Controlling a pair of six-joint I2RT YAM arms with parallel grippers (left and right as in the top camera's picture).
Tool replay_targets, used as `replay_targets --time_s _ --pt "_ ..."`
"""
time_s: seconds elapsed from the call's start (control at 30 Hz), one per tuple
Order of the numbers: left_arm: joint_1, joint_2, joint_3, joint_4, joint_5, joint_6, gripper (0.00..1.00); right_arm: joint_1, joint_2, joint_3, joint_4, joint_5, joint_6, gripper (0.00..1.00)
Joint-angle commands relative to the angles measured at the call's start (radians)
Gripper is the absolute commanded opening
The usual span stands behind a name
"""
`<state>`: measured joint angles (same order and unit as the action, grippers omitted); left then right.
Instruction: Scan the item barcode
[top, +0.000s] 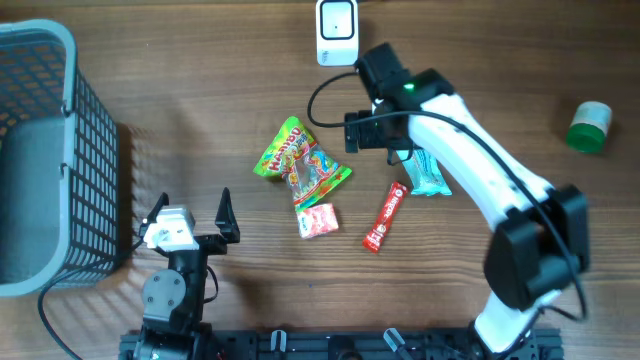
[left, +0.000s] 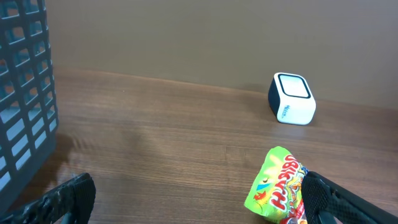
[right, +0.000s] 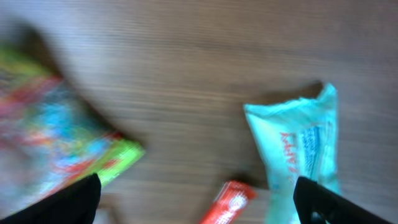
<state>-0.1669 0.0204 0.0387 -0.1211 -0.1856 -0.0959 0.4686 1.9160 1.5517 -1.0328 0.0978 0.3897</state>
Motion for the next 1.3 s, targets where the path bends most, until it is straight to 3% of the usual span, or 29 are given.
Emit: replay_targets --time_s 0.0,0.3,0.43,0.47,0.5,0.53,0.63,0.7,0.73,0.83,0.9,0.97,1.03,1.1,1.17,1.27 --pt "0.006 -0.004 -0.003 0.0 -0.009 -0.014 1.0 0.0 0.13 -0.003 -0.046 0.19 -0.023 1.0" --pt "0.006 -0.004 -0.003 0.0 -0.009 -0.014 1.0 -0.002 0.2 -0.034 -0.102 0.314 0.006 1.0" --pt "0.006 -0.004 -0.003 0.0 -0.009 -0.014 1.0 -0.015 0.201 -0.166 0.011 0.322 0.003 1.0" --pt "0.006 -0.004 -0.003 0.0 -0.009 -0.014 1.0 -0.017 0.201 -0.185 0.029 0.325 0.003 0.96" --pt "0.006 -0.004 -0.003 0.0 -0.009 -0.014 1.0 -0.018 0.201 -0.205 0.051 0.328 0.006 0.86" --pt "0.006 -0.004 -0.003 0.0 -0.009 -0.014 1.0 -0.018 0.201 -0.209 0.057 0.328 0.006 0.64" --pt "0.006 -0.004 -0.003 0.0 -0.009 -0.014 1.0 -0.018 0.201 -0.203 0.08 0.328 0.013 0.35" --pt "0.006 -0.004 -0.003 0.0 -0.009 -0.014 1.0 -0.018 0.199 -0.198 0.063 0.327 0.06 0.04" --pt "0.006 -0.004 -0.003 0.0 -0.009 -0.014 1.0 -0.018 0.199 -0.188 0.04 0.311 0.08 0.04" --pt "0.006 -0.004 -0.003 0.0 -0.009 -0.014 1.0 -0.018 0.179 -0.037 -0.11 0.077 0.08 0.04" --pt "0.006 -0.004 -0.003 0.0 -0.009 -0.014 1.0 -0.02 0.167 0.116 -0.178 -0.29 -0.002 0.04" --pt "0.006 -0.004 -0.003 0.0 -0.009 -0.014 1.0 -0.022 0.163 0.209 -0.204 -0.727 -0.174 0.04" --pt "0.006 -0.004 -0.003 0.0 -0.01 -0.014 1.0 -0.022 0.163 0.244 -0.242 -1.007 -0.203 0.04" --pt "0.006 -0.004 -0.003 0.0 -0.009 -0.014 1.0 -0.025 0.163 0.243 -0.25 -1.165 -0.177 0.04" --pt "0.006 -0.004 -0.003 0.0 -0.009 -0.014 1.0 -0.026 0.163 0.241 -0.251 -1.24 -0.07 0.04" --pt "0.006 -0.004 -0.003 0.0 -0.009 -0.014 1.0 -0.027 0.163 0.241 -0.262 -1.333 -0.049 0.04"
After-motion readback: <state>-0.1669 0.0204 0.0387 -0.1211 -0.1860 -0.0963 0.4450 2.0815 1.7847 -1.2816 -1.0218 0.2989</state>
